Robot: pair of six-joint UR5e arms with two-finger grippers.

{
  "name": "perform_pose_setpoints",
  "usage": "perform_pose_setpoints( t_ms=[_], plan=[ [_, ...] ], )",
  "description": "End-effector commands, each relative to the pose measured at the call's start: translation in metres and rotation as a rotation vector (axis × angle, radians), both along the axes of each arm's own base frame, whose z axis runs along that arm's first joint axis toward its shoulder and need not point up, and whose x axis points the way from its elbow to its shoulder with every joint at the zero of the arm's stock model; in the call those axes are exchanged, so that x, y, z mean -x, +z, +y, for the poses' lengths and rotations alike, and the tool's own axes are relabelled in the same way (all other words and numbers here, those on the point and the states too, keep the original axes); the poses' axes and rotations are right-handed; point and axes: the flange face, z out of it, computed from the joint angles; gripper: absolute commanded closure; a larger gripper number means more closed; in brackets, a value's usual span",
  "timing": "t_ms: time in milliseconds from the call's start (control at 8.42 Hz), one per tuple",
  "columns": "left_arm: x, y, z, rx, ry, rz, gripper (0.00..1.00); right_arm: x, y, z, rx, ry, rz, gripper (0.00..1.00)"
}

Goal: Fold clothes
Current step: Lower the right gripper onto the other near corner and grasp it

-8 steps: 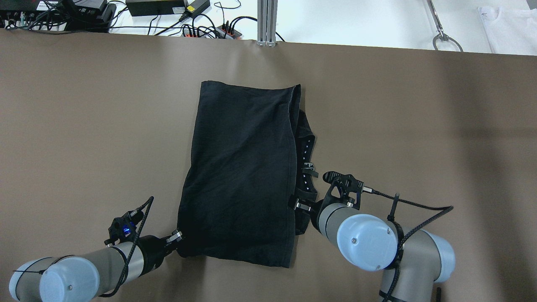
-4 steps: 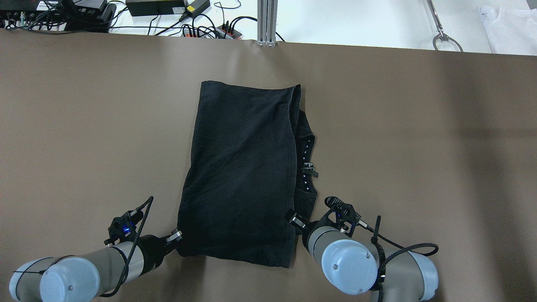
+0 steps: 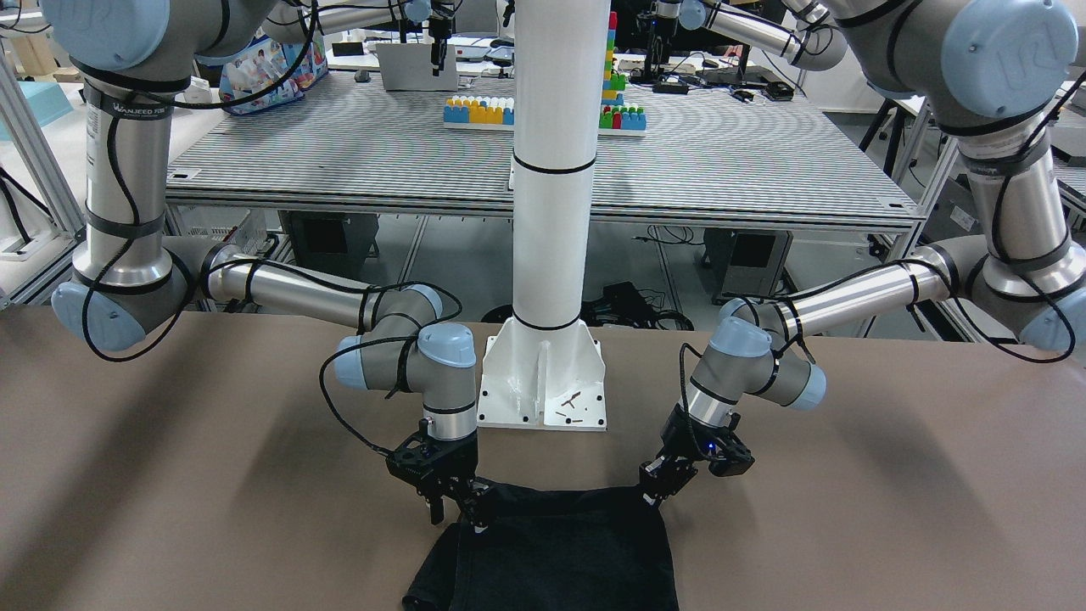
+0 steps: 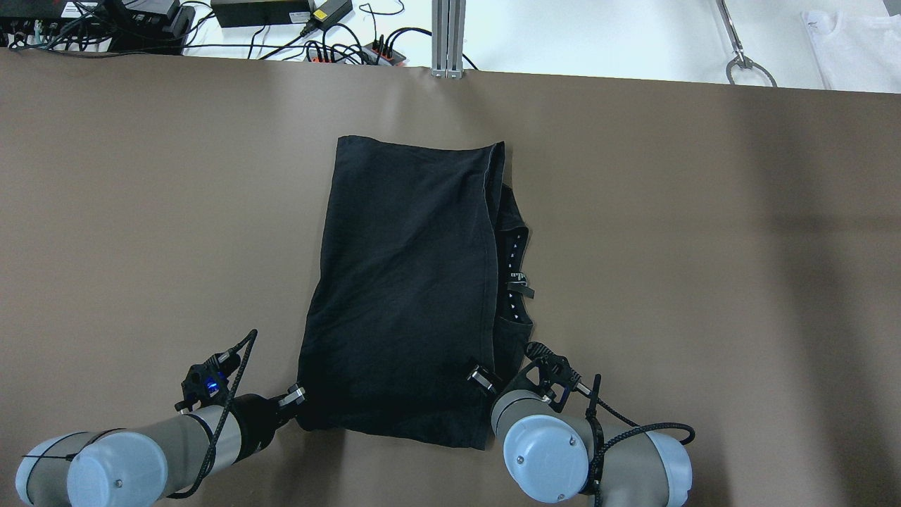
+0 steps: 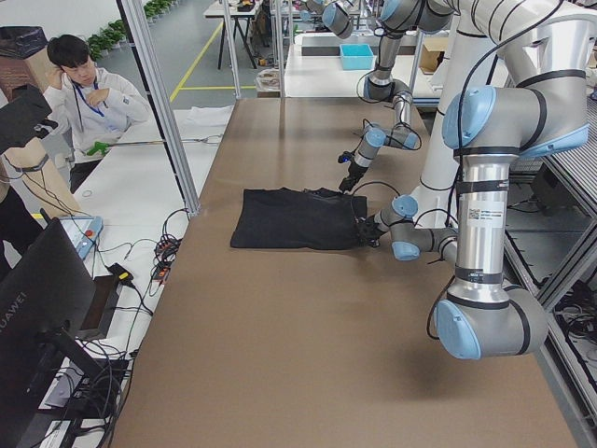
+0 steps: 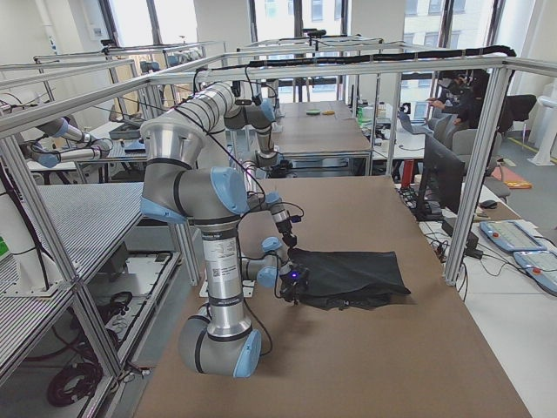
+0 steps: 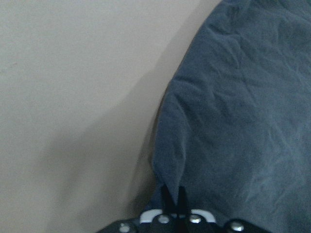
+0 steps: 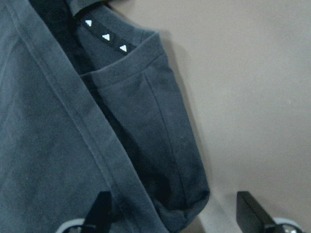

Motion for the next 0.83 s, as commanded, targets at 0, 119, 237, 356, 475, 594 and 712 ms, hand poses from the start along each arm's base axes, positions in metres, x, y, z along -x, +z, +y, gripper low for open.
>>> perform_pose_setpoints(
  t_ms=[0,119,237,356,475,594,712],
  plan=[
    [0.0005,0.0,-0.0009,0.0,-0.003,0.0,1.0,0.0044,-0.0045,0.0041,-0.006,0.0,-0.006,0.16],
    [0.0002,-0.0008,-0.0009,-0.001,-0.003,0.001,1.0,0.0045,-0.0052,0.0051,0.009,0.012,-0.017,0.33],
    [0.0002,-0.0008,-0.0009,-0.001,-0.003,0.001,1.0,0.0049,-0.0059,0.0068,0.023,0.024,-0.027,0.49],
    [0.0002,-0.0008,-0.0009,-0.001,-0.003,0.001,1.0,0.0047,-0.0075,0.0069,0.022,0.024,-0.03,0.66],
    [0.0002,-0.0008,-0.0009,-0.002,-0.002,0.001,1.0,0.0039,-0.0089,0.007,0.022,0.024,-0.033,0.79],
    [0.0002,-0.0008,-0.0009,-0.001,-0.003,0.001,1.0,0.0002,-0.013,0.0059,0.008,0.039,-0.04,0.94],
    [-0.0001,-0.0016,-0.001,-0.002,-0.002,0.002,1.0,-0.0015,-0.0138,0.0082,-0.005,0.048,-0.04,1.0]
  ],
)
